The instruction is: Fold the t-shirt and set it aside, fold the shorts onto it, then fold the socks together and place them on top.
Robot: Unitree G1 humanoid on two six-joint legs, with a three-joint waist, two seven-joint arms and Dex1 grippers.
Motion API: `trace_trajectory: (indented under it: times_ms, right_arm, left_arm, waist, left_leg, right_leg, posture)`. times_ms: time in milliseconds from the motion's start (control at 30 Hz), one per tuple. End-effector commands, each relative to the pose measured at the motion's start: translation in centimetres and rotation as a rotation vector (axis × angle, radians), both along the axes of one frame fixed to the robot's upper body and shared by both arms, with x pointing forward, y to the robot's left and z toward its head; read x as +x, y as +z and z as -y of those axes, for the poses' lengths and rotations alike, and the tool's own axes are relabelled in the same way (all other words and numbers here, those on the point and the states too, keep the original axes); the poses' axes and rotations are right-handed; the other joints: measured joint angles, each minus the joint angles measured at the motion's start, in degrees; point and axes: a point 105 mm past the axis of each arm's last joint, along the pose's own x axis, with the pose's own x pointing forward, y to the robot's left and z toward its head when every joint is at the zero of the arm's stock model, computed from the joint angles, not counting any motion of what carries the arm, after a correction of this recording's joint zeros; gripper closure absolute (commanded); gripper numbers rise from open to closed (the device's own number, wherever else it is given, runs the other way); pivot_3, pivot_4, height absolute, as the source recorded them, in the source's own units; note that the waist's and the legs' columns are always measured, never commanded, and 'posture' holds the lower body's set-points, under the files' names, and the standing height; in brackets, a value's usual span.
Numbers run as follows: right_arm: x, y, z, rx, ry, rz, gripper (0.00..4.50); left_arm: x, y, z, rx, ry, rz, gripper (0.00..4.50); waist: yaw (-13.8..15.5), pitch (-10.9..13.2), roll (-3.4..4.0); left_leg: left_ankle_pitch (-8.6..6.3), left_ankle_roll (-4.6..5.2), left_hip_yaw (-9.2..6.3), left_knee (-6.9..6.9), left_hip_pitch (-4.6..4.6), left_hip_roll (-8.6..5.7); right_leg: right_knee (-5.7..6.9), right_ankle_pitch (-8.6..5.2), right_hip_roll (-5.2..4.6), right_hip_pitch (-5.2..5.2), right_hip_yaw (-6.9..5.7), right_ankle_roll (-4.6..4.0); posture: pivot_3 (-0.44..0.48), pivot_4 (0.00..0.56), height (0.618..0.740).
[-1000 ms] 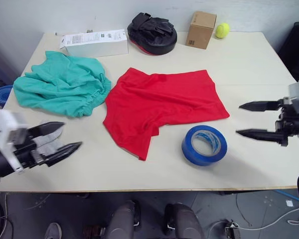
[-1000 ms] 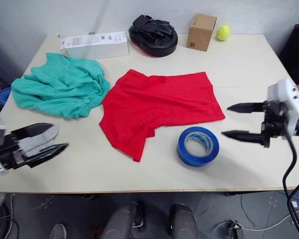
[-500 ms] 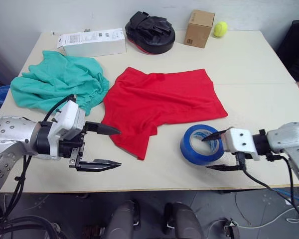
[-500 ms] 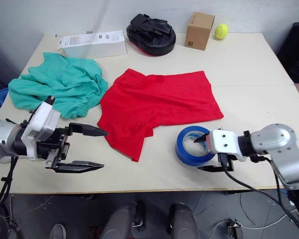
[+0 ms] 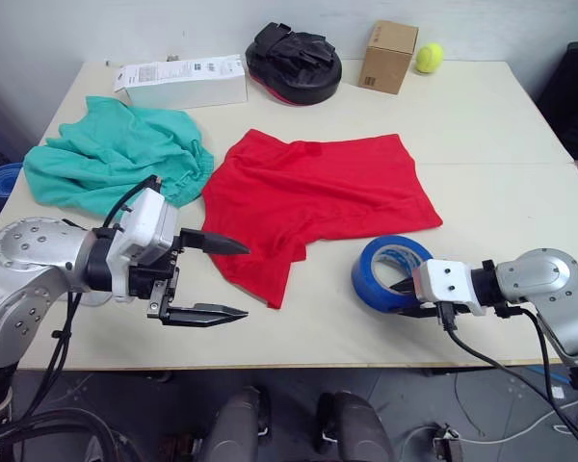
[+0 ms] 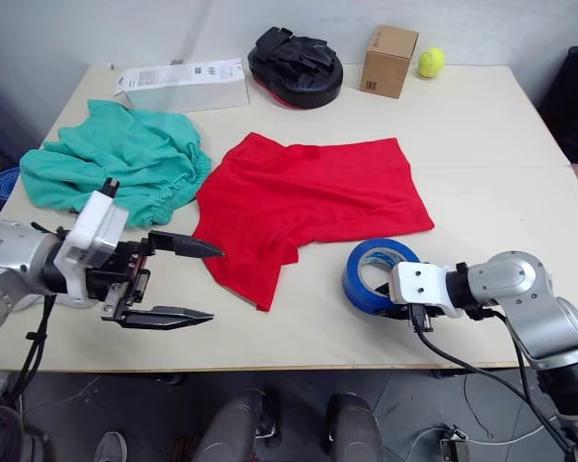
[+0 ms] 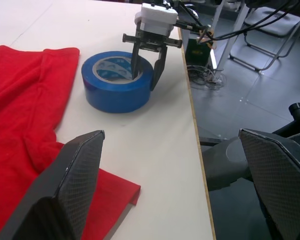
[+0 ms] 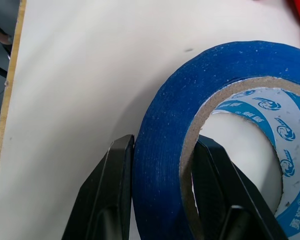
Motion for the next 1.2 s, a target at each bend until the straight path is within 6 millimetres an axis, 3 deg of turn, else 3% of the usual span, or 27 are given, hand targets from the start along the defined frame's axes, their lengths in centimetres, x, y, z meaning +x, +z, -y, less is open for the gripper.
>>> trace_trajectory:
  times_ms: [33,200,300,400,567,800,833,1000,1100,1200]
  right_arm:
    - [0.4,3.4,3.7,0.015,-0.154,0.052,3.29]
    - [0.6,6.4,11.2,-0.016,-0.451,0.075,3.29]
    - [0.6,6.7,15.7,-0.008,-0.643,0.084,3.29]
    - [0.5,5.0,18.1,-0.031,-0.740,0.063,3.29]
    - [0.4,2.7,19.8,-0.084,-0.803,0.057,3.29]
    - [0.4,1.6,19.4,-0.032,-0.829,0.043,3.29]
    - [0.4,1.6,19.2,-0.021,-0.831,0.043,2.58]
    - [0.2,3.0,17.6,0.035,-0.790,0.053,1.04]
    - [0.6,5.8,16.3,0.073,-0.749,0.126,0.02]
    - [1.1,9.4,13.3,0.190,-0.662,0.184,0.02]
  left_arm:
    - [0.3,0.9,0.4,-0.036,-0.028,0.008,0.00]
    - [0.7,1.2,1.6,-0.072,-0.100,0.003,0.00]
    - [1.3,0.8,2.2,-0.082,-0.120,0.006,0.00]
    - [1.4,0.4,2.1,-0.064,-0.137,0.012,0.00]
    - [1.9,1.0,1.7,-0.059,-0.096,0.063,0.00]
    - [1.9,1.0,1.5,-0.067,-0.058,0.068,0.00]
    - [1.9,0.9,1.4,-0.064,-0.053,0.068,0.00]
    - [2.1,0.5,1.0,-0.054,-0.027,0.065,0.00]
    - [2.4,0.2,0.6,-0.047,0.012,0.056,0.00]
    - [2.7,-0.9,0.1,-0.007,0.073,0.041,0.00]
  waist:
    - [0.63,0.01,0.02]
    - [0.99,0.02,0.02]
    - [0.81,0.02,0.02]
    - [0.64,0.02,0.03]
    - [-0.07,0.03,0.08]
    - [-0.37,0.03,0.12]
    - [-0.39,0.03,0.12]
    - [-0.36,0.03,0.12]
    - [-0.50,0.03,0.12]
    - [-0.75,0.02,0.14]
  left_leg:
    - [0.01,0.03,0.01,0.02,0.00,-0.02]
    - [0.10,0.18,0.02,0.10,-0.03,-0.09]
    - [0.10,0.19,0.01,0.08,0.10,-0.07]
    - [0.13,0.16,-0.02,0.07,0.17,-0.04]
    - [0.17,0.09,0.03,0.02,0.15,-0.04]
    - [0.19,0.11,-0.02,0.08,0.16,-0.04]
    - [0.19,0.11,-0.03,0.08,0.17,-0.04]
    - [0.19,0.11,-0.07,0.08,0.17,-0.04]
    - [0.19,0.11,-0.08,0.08,0.17,-0.04]
    - [0.19,0.10,-0.08,0.07,0.19,-0.03]
  right_leg:
    - [0.01,0.00,-0.01,0.01,0.01,0.00]
    - [-0.04,0.02,-0.05,0.09,0.03,0.02]
    - [-0.13,0.02,-0.01,0.27,0.00,0.02]
    - [-0.14,0.02,0.03,0.35,-0.05,0.01]
    - [-0.05,0.02,0.02,0.24,-0.05,0.01]
    - [0.03,0.02,-0.01,0.27,-0.04,0.01]
    - [0.03,0.02,-0.01,0.28,-0.04,0.01]
    - [0.03,0.02,0.00,0.30,-0.05,0.01]
    - [0.02,0.02,-0.01,0.30,-0.05,0.01]
    - [0.03,0.02,-0.01,0.30,-0.03,0.01]
  posture:
    - [0.000,0.150,0.740]
    - [0.000,0.150,0.740]
    - [0.000,0.150,0.740]
    - [0.000,0.150,0.740]
    - [0.000,0.150,0.740]
    - [0.000,0.150,0.740]
    - [0.000,0.150,0.740]
    - [0.000,0.150,0.740]
    - [0.000,0.150,0.740]
    - [0.000,0.150,0.740]
